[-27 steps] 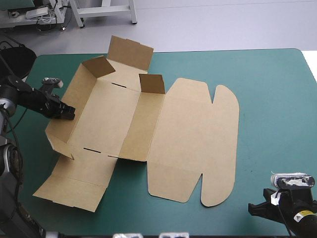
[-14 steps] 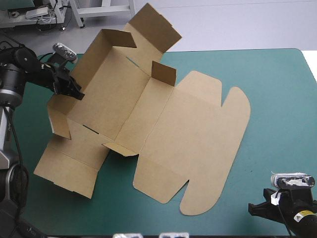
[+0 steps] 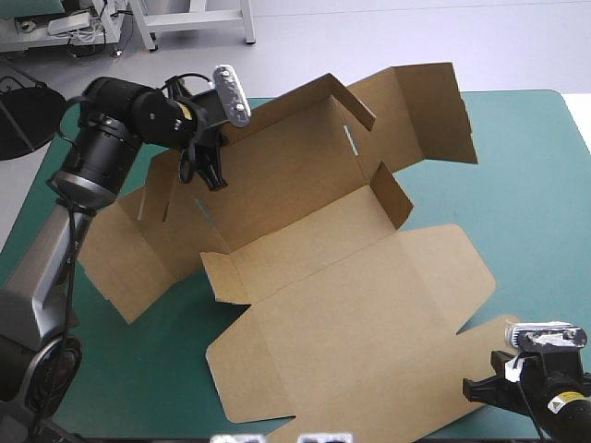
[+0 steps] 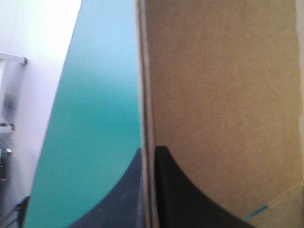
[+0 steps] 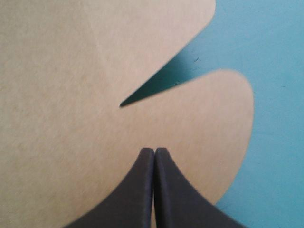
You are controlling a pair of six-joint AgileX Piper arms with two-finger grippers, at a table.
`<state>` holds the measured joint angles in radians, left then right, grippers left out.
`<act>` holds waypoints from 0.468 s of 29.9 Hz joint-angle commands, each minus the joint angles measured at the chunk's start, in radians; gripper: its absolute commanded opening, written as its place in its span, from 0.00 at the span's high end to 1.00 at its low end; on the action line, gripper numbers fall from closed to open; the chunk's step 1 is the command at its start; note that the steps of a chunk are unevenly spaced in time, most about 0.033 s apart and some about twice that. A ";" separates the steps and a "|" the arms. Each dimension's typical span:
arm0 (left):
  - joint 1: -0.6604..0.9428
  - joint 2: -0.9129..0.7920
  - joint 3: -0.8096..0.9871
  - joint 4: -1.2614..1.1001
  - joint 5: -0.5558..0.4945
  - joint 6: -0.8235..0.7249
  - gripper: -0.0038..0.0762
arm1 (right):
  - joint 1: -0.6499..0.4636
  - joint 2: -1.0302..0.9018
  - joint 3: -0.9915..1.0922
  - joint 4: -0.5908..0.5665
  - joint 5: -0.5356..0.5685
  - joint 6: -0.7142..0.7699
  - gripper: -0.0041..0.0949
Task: Fold the box
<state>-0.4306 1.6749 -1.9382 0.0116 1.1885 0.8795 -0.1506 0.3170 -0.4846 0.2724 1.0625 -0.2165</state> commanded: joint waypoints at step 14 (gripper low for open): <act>-0.366 -0.046 -0.035 0.337 -0.239 -0.005 0.96 | -0.001 0.016 -0.025 0.018 -0.050 -0.001 0.98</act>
<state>-0.7536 1.6749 -1.9382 0.3137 1.0229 0.8826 -0.1506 0.3170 -0.4846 0.2724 1.0625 -0.2165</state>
